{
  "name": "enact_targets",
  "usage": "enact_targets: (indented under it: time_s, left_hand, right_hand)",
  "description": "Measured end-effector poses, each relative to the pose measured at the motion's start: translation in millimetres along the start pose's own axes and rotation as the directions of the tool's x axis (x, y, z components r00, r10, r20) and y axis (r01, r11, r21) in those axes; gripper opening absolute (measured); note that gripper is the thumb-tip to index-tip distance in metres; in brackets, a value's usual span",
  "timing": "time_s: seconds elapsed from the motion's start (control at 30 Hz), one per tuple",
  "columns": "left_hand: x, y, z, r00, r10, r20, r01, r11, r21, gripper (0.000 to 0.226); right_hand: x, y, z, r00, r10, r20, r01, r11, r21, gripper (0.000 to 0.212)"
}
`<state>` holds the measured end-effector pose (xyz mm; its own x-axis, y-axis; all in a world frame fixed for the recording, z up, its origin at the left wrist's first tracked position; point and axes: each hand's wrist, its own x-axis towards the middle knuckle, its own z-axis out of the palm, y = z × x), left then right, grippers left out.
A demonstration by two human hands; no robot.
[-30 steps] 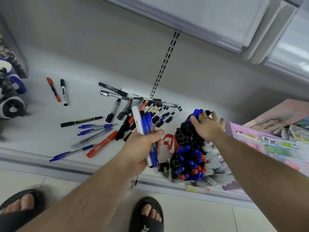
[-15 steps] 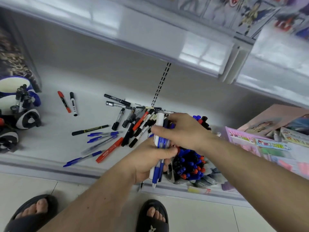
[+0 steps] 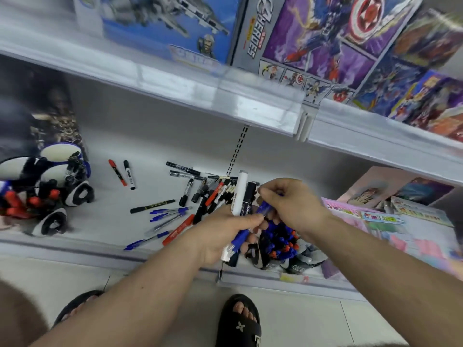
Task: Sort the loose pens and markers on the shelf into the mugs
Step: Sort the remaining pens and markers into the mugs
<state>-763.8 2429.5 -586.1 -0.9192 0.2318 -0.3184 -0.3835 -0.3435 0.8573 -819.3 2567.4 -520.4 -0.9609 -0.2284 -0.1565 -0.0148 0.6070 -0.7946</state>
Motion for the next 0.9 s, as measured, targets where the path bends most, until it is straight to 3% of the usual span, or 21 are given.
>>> enact_targets:
  time_s: [0.1, 0.23, 0.43, 0.6, 0.73, 0.9]
  left_hand:
    - [-15.9, 12.1, -10.4, 0.999, 0.036, -0.034, -0.033, 0.997, 0.073, 0.016]
    - [-39.0, 31.9, -27.2, 0.991, 0.119, -0.055, -0.105, 0.972, 0.208, 0.010]
    - [-72.1, 61.6, -59.3, 0.995, 0.100, 0.008, -0.087, 0.817, 0.570, 0.025]
    - [-81.7, 61.8, -77.9, 0.999, 0.048, -0.001, -0.037, 0.774, 0.632, 0.018]
    - [-78.7, 55.9, -70.9, 0.999, -0.026, 0.029, 0.002, 0.783, 0.622, 0.016]
    - [-59.4, 38.2, -42.3, 0.993, -0.069, 0.092, 0.001, 0.802, 0.597, 0.013]
  right_hand:
    - [0.0, -14.2, 11.0, 1.000, -0.018, 0.008, 0.017, 0.997, 0.071, 0.017]
    - [-2.9, -41.7, 19.0, 0.993, -0.116, -0.036, 0.117, 0.993, 0.032, 0.028]
    - [-17.4, -79.3, 46.9, 0.964, -0.199, 0.175, 0.195, 0.980, 0.041, 0.018]
    - [-23.0, -79.6, 60.7, 0.963, -0.178, 0.202, 0.102, 0.935, 0.339, 0.010]
    - [-26.1, -71.6, 56.4, 0.969, -0.126, 0.211, 0.030, 0.913, 0.406, 0.007]
    - [-16.8, -48.0, 19.6, 0.987, 0.082, 0.142, -0.141, 0.863, 0.485, 0.003]
